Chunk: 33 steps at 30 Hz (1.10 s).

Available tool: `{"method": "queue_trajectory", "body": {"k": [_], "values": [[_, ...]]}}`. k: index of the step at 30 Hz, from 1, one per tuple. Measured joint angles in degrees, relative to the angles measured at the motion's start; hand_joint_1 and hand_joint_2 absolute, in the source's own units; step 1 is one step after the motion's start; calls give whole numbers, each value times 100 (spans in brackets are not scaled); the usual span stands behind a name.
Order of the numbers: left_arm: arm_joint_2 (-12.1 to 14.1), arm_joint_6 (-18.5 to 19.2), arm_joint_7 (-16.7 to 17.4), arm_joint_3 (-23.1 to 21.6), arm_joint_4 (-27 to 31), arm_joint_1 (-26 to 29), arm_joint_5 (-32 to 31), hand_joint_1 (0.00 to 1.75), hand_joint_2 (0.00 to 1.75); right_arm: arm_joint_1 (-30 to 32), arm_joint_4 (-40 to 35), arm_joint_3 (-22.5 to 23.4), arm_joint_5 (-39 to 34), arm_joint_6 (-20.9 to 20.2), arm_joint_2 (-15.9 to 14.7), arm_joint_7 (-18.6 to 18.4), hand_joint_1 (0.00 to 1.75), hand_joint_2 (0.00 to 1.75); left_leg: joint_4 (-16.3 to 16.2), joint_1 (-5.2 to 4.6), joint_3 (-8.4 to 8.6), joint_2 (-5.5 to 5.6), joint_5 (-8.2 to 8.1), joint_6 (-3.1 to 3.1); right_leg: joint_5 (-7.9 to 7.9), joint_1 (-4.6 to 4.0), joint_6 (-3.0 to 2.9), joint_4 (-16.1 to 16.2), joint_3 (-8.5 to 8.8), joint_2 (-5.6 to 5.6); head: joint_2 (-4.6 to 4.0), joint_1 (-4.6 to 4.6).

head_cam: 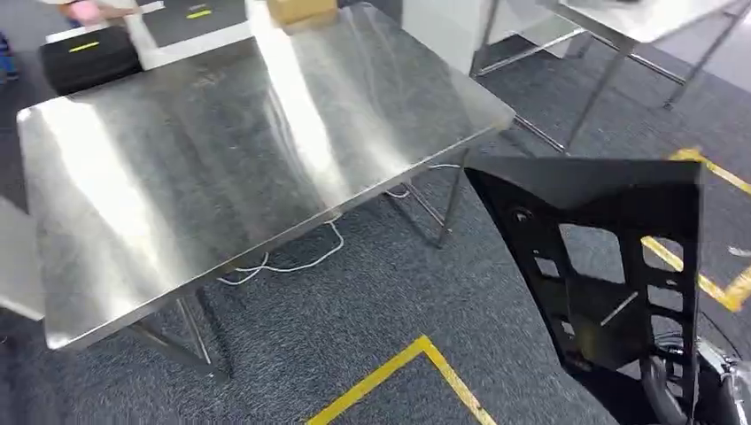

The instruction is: Take the parts from the cabinet and place them on the table.

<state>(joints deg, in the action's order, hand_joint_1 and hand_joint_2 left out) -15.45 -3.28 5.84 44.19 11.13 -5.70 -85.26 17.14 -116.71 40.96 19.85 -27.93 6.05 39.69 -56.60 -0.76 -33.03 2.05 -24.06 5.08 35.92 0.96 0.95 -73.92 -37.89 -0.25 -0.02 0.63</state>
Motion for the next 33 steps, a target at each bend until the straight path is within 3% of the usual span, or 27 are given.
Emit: {"method": "queue_trajectory", "body": {"k": [1, 2, 4, 5, 6, 7, 9, 10, 11, 12, 13, 14, 15, 16, 17, 19, 20, 21, 24, 25, 26, 27, 28, 30, 31, 32, 33], "values": [[0, 0, -2, 0, 0, 7, 9, 0, 0, 0, 20, 0, 9, 0, 4, 0, 175, 175, -3, 10, 5, 96, 3, -13, -37, 36, 69, -67, -63, 0, 0, -13], [0, 0, -11, 0, 0, 11, 20, 0, 0, -2, 37, -2, 13, 0, 4, 0, 175, 175, -8, 30, 13, 193, 0, -42, -196, 78, 169, 171, 24, 1, 0, 2], [-2, -18, -31, 4, 0, 10, 33, 0, 0, -3, 70, -11, 24, 2, 6, 0, 175, 175, -68, 93, 17, 379, -27, -135, -662, 179, 380, 1159, 469, 80, 0, -4], [0, -31, -42, 13, 0, 12, 41, 0, 0, -6, 98, -24, 37, 2, 13, 0, 175, 175, -146, 95, -29, 457, -70, -210, -791, 278, 473, 1646, 678, 366, 0, -31], [0, -35, -52, 22, 0, 10, 48, 0, 0, -18, 135, -39, 57, 4, 22, -2, 175, 175, -216, 75, -64, 525, -109, -270, -775, 184, 362, 1659, 671, 370, 0, -77], [-2, -39, -65, 22, 0, 16, 50, 0, 0, -11, 151, -50, 68, 9, 37, -2, 175, 175, -209, 64, -78, 554, -111, -294, -777, 184, 255, 1640, 692, 289, 0, -50], [-2, -42, -70, 33, 0, 56, 61, 0, 0, -9, 175, -107, 90, 15, 59, -2, 175, 175, -202, 102, -111, 629, -76, -325, -794, 151, 170, 1617, 711, 208, 0, -33], [0, -42, -70, 50, 0, 66, 68, 0, 0, -13, 188, -133, 92, 20, 63, -2, 175, 175, -234, 147, -125, 638, -102, -347, -807, 218, 138, 1628, 715, 155, 0, -33], [-2, -44, -72, 70, 0, 72, 83, 0, 0, -14, 190, -160, 105, 22, 70, -2, 175, 175, -343, 119, -155, 305, -185, -375, -804, 182, 106, 1636, 737, 114, 0, -35], [-4, -52, -83, 79, 0, 62, 103, 0, 0, 15, 190, -179, 120, 24, 87, -2, 175, 175, -631, 114, -287, 34, -356, -406, -790, 160, 61, 1635, 753, 50, 0, 24], [-7, -68, -96, 85, 0, 50, 145, 0, 0, 35, 192, -188, 138, 24, 105, -2, 175, 175, -1051, 128, -500, -103, -569, -424, -774, 129, 26, 1634, 757, -15, 0, 22], [-7, -94, -133, 105, 0, 47, 203, 0, 0, 38, 197, -199, 184, 24, 140, -2, 175, 175, -1597, 137, -788, -168, -798, -433, -758, 96, 3, 1633, 761, -105, 0, 26], [-7, -105, -177, 127, 0, 49, 256, 0, 0, 38, 199, -219, 227, 31, 162, -2, 175, 175, -1917, 137, -963, -181, -891, -433, -748, 80, -12, 1632, 763, -167, 0, 26], [-7, -122, -223, 164, 0, 59, 306, 0, 0, 34, 199, -256, 282, 55, 195, -2, 175, 175, -2068, 136, -1064, -181, -874, -423, -735, 53, -30, 1632, 773, -237, 0, 28], [-4, -138, -258, 201, 0, 71, 350, 0, 0, 35, 199, -308, 330, 94, 223, -2, 175, 175, -1919, 131, -1010, -182, -722, -389, -720, 27, -49, 1633, 792, -309, 0, 28], [-4, -153, -295, 251, 0, 81, 385, 0, 0, 32, 199, -400, 382, 138, 269, -2, 175, 175, -1055, 75, -574, -258, -238, -236, -679, -42, -85, 1639, 851, -438, 0, 31], [-4, -155, -319, 264, 0, 79, 391, 0, 0, 33, 199, -437, 389, 164, 286, 0, 175, 175, -503, -23, -276, -524, -35, -73, -659, -38, -100, 1654, 885, -499, 0, 29], [20, -164, -350, 280, 4, 74, 424, 0, 0, 30, 208, -480, 411, 198, 325, -2, 175, 175, -416, -91, -230, -816, -141, 25, -643, -67, -78, 1672, 906, -567, 0, -41], [-2, -203, -428, 374, 2, 81, 550, 0, 0, 27, 223, -609, 500, 304, 356, 0, 175, 175, -313, -162, -237, -648, -112, 67, -626, -48, -31, 1725, 935, -791, 0, 0], [-2, -218, -431, 402, 2, 81, 573, 0, 0, 11, 216, -679, 509, 325, 376, 2, 175, 175, -184, -156, -182, -548, -80, 109, -638, -110, -8, 1817, 1024, -886, 0, 19], [-15, -225, -431, 420, 2, 114, 577, 0, 0, 2, 221, -717, 524, 339, 382, 0, 175, 175, 34, -17, 9, -446, 43, 71, -596, -117, -6, 1762, 1013, -710, 0, -11], [-18, -232, -435, 433, 2, 110, 579, 0, 0, -11, 229, -748, 529, 343, 385, 4, 175, 175, 128, -15, 50, -381, 84, 122, -491, -93, -38, 1553, 945, -359, 0, -4], [-20, -232, -437, 444, 4, 83, 579, 0, 0, -4, 232, -748, 520, 354, 387, 17, 175, 175, 127, 0, 45, -293, 115, 107, -341, -74, -63, 1166, 733, -118, 0, 20], [-42, -225, -435, 461, 2, 64, 581, 0, 0, 2, 258, -752, 542, 356, 385, 17, 175, 175, 123, 12, 27, -90, 112, 88, -52, -28, -55, 372, 282, 2, 0, -53], [-59, -227, -417, 498, 2, 72, 592, 0, 0, -4, 279, -776, 566, 356, 395, 17, 175, 175, 119, 17, 22, 36, 111, 62, -2, 11, 5, 53, 63, 5, 0, -46], [-63, -229, -391, 514, 2, 88, 629, 0, 0, -7, 299, -813, 603, 356, 387, 15, 175, 175, 113, 33, 24, 123, 110, 25, -86, 44, 76, 112, 48, 4, 0, -46], [-66, -240, -372, 531, 0, 102, 643, 0, 0, -14, 325, -854, 623, 374, 369, 13, 175, 175, 98, 62, 25, 228, 103, -30, -304, 88, 190, 464, 173, 7, 0, -48]]}}
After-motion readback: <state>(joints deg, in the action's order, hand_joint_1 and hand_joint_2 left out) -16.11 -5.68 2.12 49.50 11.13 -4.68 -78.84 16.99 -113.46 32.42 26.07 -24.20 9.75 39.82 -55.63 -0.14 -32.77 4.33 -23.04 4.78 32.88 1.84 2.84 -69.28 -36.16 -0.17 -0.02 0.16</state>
